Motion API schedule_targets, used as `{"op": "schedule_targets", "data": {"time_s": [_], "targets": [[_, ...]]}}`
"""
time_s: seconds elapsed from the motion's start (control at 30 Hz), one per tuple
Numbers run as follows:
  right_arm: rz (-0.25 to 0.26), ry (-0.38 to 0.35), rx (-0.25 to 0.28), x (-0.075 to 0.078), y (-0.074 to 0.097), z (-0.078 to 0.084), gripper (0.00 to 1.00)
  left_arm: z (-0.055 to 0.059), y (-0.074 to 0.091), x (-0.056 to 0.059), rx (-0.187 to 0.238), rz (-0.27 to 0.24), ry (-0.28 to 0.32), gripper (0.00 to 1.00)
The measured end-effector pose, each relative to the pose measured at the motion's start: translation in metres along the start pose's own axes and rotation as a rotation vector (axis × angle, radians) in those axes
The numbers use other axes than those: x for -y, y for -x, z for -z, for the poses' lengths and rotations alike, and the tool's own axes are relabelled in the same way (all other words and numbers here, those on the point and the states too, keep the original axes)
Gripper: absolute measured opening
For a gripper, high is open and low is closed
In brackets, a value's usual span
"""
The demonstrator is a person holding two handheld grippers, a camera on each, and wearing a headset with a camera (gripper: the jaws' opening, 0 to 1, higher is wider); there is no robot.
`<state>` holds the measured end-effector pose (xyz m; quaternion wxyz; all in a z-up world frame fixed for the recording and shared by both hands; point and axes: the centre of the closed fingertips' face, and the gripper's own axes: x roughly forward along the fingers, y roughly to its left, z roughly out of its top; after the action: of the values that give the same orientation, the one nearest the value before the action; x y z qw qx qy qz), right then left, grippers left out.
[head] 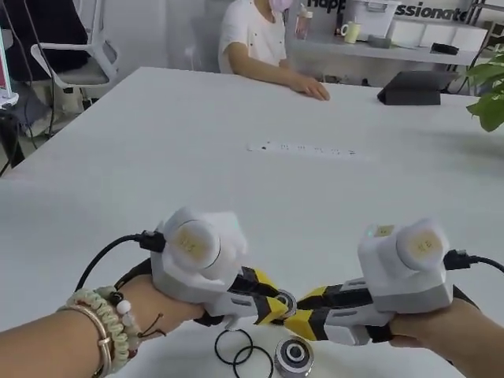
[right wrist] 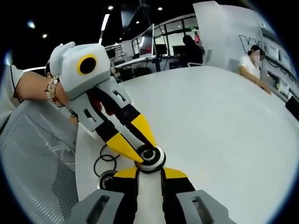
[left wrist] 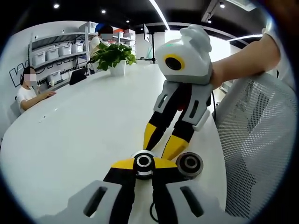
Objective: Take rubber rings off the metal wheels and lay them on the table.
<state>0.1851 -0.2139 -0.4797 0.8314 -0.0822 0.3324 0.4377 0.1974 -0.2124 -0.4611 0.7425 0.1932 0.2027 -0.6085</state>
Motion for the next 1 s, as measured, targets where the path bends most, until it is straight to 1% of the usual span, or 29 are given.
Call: {"op": "schedule_targets", "data": {"time_s": [0.07, 0.13, 0.2, 0.3, 0.33, 0.4, 0.43, 0.47, 0.5, 0.57, 0.6, 0.63, 0.7, 0.73, 0.77, 0.8, 0.83, 0.87, 0.9, 0.97, 1.0], "targets": [[-0.004, 0.013, -0.004, -0.0004, 0.0008, 0.0005, 0.12, -0.0003, 0.0002, 0.0001, 0.002, 0.0, 0.001, 0.07], [-0.004, 0.018, -0.008, -0.0005, 0.0011, 0.0005, 0.11, -0.0002, 0.0003, 0.0002, 0.003, 0.0, 0.003, 0.07], [-0.001, 0.04, -0.014, -0.0009, 0.0011, 0.0002, 0.1, -0.0002, 0.0002, 0.0002, 0.003, -0.001, 0.003, 0.07], [0.006, 0.033, -0.017, -0.0001, 0.0011, 0.0003, 0.11, -0.0003, 0.0003, 0.0002, 0.005, 0.0, 0.001, 0.07], [0.011, 0.026, -0.015, 0.0003, 0.0008, 0.0003, 0.13, -0.0003, 0.0002, 0.0003, 0.006, 0.0, 0.0, 0.07], [0.016, 0.001, -0.007, 0.0012, -0.0005, -0.0014, 0.22, 0.0, 0.0003, 0.0, 0.008, 0.001, 0.0, 0.07], [0.041, -0.037, 0.004, 0.0041, -0.0016, -0.0042, 0.29, 0.0, 0.0003, 0.0002, 0.009, 0.001, 0.001, 0.07], [0.039, -0.028, 0.016, 0.0043, -0.0027, -0.0071, 0.32, 0.0, 0.0002, 0.0001, 0.01, 0.001, 0.001, 0.07], [0.039, -0.013, 0.025, 0.0031, -0.0038, -0.009, 0.33, 0.0001, 0.0003, 0.0001, 0.01, 0.001, 0.001, 0.07], [0.051, 0.018, 0.015, 0.0032, -0.006, -0.008, 0.28, 0.0002, 0.0003, 0.0, 0.012, 0.002, 0.001, 0.07], [0.046, 0.037, -0.001, 0.0003, -0.0075, -0.0049, 0.27, 0.0002, 0.0003, -0.0001, 0.013, 0.002, 0.001, 0.07], [0.05, 0.034, 0.007, 0.0004, -0.0078, -0.0055, 0.26, 0.0003, 0.0003, -0.0001, 0.013, 0.002, 0.0, 0.07], [0.048, 0.052, 0.01, 0.001, -0.0083, -0.0067, 0.25, 0.0006, 0.0002, -0.0003, 0.014, 0.003, 0.001, 0.07], [0.026, 0.06, 0.012, -0.0022, -0.0072, -0.0067, 0.23, 0.0006, 0.0001, -0.0005, 0.014, 0.002, 0.0, 0.07], [0.036, 0.075, 0.011, 0.0002, -0.0067, -0.0071, 0.22, 0.0005, 0.0001, -0.0005, 0.014, 0.002, 0.0, 0.07], [0.021, 0.088, 0.0, -0.0016, -0.0062, -0.0055, 0.21, 0.0005, 0.0001, -0.0006, 0.015, 0.002, 0.0, 0.07], [0.025, 0.091, -0.016, -0.0007, -0.0051, -0.0033, 0.2, 0.0006, 0.0001, -0.0006, 0.015, 0.002, 0.0, 0.07], [0.027, 0.116, -0.035, 0.0004, -0.004, 0.0001, 0.18, 0.0006, 0.0001, -0.0007, 0.015, 0.002, 0.0, 0.07], [0.024, 0.107, -0.02, -0.0002, -0.0037, -0.0014, 0.17, 0.0006, 0.0, -0.0007, 0.016, 0.001, 0.0, 0.07], [0.024, 0.091, -0.023, 0.0015, -0.003, -0.0005, 0.15, 0.0006, -0.0002, -0.0015, 0.017, -0.004, 0.002, 0.07], [0.025, 0.096, -0.022, 0.0023, -0.0025, -0.0004, 0.12, 0.0007, -0.0002, -0.002, 0.016, -0.006, 0.004, 0.07]]}}
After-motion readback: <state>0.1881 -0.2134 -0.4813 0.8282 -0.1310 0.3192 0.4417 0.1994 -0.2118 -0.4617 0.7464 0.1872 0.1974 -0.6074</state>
